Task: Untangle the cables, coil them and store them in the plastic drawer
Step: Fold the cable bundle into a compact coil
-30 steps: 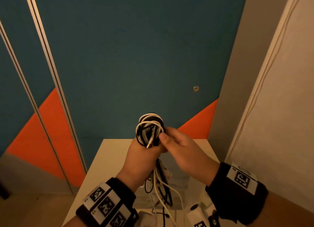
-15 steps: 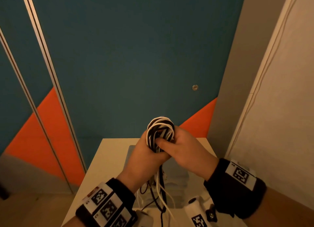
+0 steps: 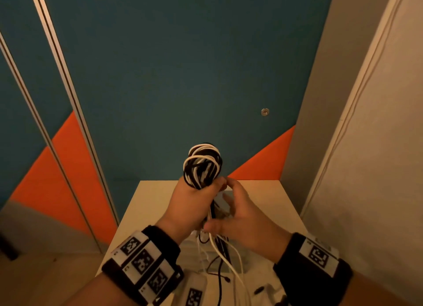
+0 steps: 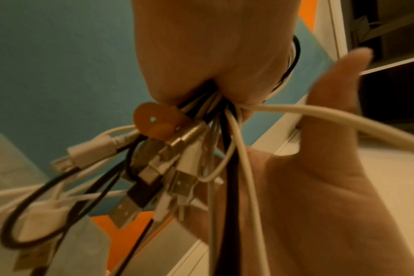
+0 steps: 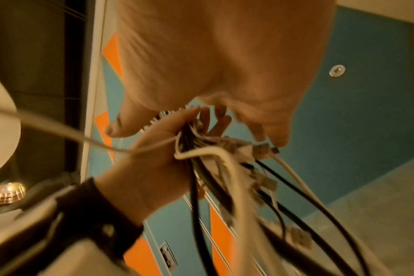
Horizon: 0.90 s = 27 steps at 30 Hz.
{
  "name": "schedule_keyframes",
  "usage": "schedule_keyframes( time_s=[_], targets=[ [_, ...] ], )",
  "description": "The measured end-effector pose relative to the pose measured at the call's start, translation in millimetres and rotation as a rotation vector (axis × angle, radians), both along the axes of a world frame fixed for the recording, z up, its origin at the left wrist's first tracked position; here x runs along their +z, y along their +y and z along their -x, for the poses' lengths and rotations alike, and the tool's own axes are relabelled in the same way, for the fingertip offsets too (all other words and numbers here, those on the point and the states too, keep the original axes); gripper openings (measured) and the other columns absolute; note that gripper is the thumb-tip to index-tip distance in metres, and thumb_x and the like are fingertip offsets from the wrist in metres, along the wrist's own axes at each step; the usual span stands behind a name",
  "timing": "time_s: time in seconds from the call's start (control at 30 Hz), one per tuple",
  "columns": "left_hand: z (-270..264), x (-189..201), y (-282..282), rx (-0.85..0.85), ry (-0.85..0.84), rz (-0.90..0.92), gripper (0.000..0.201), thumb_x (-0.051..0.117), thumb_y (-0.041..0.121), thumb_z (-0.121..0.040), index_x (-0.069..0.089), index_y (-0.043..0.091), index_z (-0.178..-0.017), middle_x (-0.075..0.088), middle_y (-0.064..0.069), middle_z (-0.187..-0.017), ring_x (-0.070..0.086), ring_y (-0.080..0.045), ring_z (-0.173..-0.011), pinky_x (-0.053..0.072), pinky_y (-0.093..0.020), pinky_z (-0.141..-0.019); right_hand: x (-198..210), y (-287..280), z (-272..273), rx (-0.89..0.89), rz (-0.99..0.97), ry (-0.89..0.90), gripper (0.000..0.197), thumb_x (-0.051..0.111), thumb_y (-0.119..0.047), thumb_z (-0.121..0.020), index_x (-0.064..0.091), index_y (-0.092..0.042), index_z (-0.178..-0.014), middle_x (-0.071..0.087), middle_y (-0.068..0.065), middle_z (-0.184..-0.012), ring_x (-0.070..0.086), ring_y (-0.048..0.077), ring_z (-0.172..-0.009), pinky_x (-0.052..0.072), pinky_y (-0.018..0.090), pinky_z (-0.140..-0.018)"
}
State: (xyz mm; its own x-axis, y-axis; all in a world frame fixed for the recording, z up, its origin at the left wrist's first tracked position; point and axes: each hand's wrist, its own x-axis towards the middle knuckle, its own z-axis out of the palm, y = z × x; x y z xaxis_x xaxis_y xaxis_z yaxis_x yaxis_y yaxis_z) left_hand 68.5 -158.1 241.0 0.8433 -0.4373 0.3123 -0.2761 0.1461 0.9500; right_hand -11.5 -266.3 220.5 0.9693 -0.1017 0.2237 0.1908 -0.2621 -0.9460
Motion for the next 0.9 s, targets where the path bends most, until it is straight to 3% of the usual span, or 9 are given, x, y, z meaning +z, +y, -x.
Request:
schedule_keyframes(
  time_s=[0.1, 0.17, 0.33, 0.43, 0.53, 0.63, 0.7, 0.8, 0.9],
  targets=[
    [3, 4, 2, -0.014, -0.009, -0.015, 0.011, 0.068, 0.006, -0.09, 0.069, 0.014, -0.083, 0.074, -0.007, -0.08, 0.069, -0.011, -0.074, 0.055, -0.023, -0.066, -9, 7, -2, 0.03, -0.009, 0.041, 0.088, 0.086, -0.014, -0.068, 0.027, -0.042, -0.128, 0.056, -0.012, -0.123, 0.058, 0.003, -0.116, 0.05, 0.025, -0.093],
    [7, 7, 1, -0.062, 0.005, -0.025, 0.014, 0.069, 0.007, -0.09, 0.068, 0.017, -0.079, 0.071, -0.002, -0.075, 0.067, -0.012, -0.069, 0.055, -0.026, -0.066, -11, 11, -1, 0.086, -0.001, 0.098, 0.074, 0.074, 0.002, -0.076, 0.033, -0.035, -0.125, 0.066, -0.006, -0.107, 0.066, 0.004, -0.099, 0.053, 0.022, -0.079],
    [12, 12, 0, -0.108, 0.181, 0.074, 0.014, 0.071, 0.015, -0.089, 0.06, 0.015, -0.081, 0.057, -0.002, -0.069, 0.051, -0.013, -0.059, 0.045, -0.031, -0.059, -11, 18, 0, 0.032, -0.001, 0.055, 0.036, 0.064, 0.001, -0.077, 0.057, -0.027, -0.098, 0.067, 0.009, -0.088, 0.065, 0.029, -0.079, 0.05, 0.037, -0.068],
    [12, 16, -2, -0.102, 0.233, 0.102, 0.026, 0.07, 0.014, -0.09, 0.051, 0.016, -0.072, 0.043, -0.003, -0.06, 0.039, -0.015, -0.05, 0.037, -0.029, -0.05, -12, 22, 0, 0.007, -0.002, 0.054, 0.019, 0.064, -0.001, -0.078, 0.057, -0.017, -0.084, 0.06, -0.006, -0.067, 0.054, 0.007, -0.061, 0.042, 0.025, -0.057],
    [10, 21, -4, -0.095, 0.165, 0.079, 0.027, 0.072, 0.013, -0.088, 0.05, 0.015, -0.072, 0.041, -0.003, -0.058, 0.036, -0.015, -0.046, 0.035, -0.028, -0.047, -13, 29, 0, -0.07, -0.086, -0.017, 0.023, 0.07, -0.002, -0.077, 0.057, -0.012, -0.094, 0.065, 0.008, -0.077, 0.061, 0.009, -0.067, 0.046, 0.024, -0.059],
    [9, 23, -2, -0.093, 0.164, 0.092, 0.02, 0.073, 0.015, -0.088, 0.056, 0.013, -0.078, 0.042, -0.009, -0.064, 0.037, -0.016, -0.046, 0.037, -0.03, -0.049, -19, 33, 0, -0.082, -0.235, 0.054, 0.052, 0.078, -0.005, -0.076, 0.047, -0.022, -0.114, 0.069, -0.001, -0.101, 0.069, 0.008, -0.088, 0.054, 0.021, -0.07],
    [8, 21, 0, -0.084, 0.172, 0.096, 0.021, 0.073, 0.017, -0.088, 0.057, 0.017, -0.074, 0.042, -0.009, -0.064, 0.038, -0.016, -0.048, 0.038, -0.032, -0.052, -24, 32, -2, -0.065, -0.229, 0.115, 0.059, 0.079, -0.008, -0.075, 0.043, -0.026, -0.118, 0.069, -0.005, -0.104, 0.069, 0.008, -0.093, 0.056, 0.025, -0.076],
    [6, 18, 1, -0.074, 0.197, 0.112, 0.03, 0.074, 0.021, -0.085, 0.054, 0.025, -0.063, 0.045, -0.001, -0.062, 0.038, -0.015, -0.048, 0.035, -0.033, -0.053, -28, 28, -6, -0.085, -0.076, 0.142, 0.045, 0.075, -0.01, -0.074, 0.052, -0.022, -0.111, 0.068, -0.002, -0.099, 0.066, 0.006, -0.085, 0.053, 0.024, -0.069],
    [7, 21, 1, -0.074, 0.193, 0.115, 0.027, 0.072, 0.018, -0.089, 0.053, 0.02, -0.069, 0.046, 0.0, -0.062, 0.039, -0.015, -0.048, 0.035, -0.032, -0.052, -32, 31, -6, -0.187, -0.041, 0.114, 0.037, 0.075, -0.012, -0.075, 0.054, -0.025, -0.103, 0.067, -0.002, -0.093, 0.063, 0.002, -0.075, 0.051, 0.021, -0.062]
  ],
)
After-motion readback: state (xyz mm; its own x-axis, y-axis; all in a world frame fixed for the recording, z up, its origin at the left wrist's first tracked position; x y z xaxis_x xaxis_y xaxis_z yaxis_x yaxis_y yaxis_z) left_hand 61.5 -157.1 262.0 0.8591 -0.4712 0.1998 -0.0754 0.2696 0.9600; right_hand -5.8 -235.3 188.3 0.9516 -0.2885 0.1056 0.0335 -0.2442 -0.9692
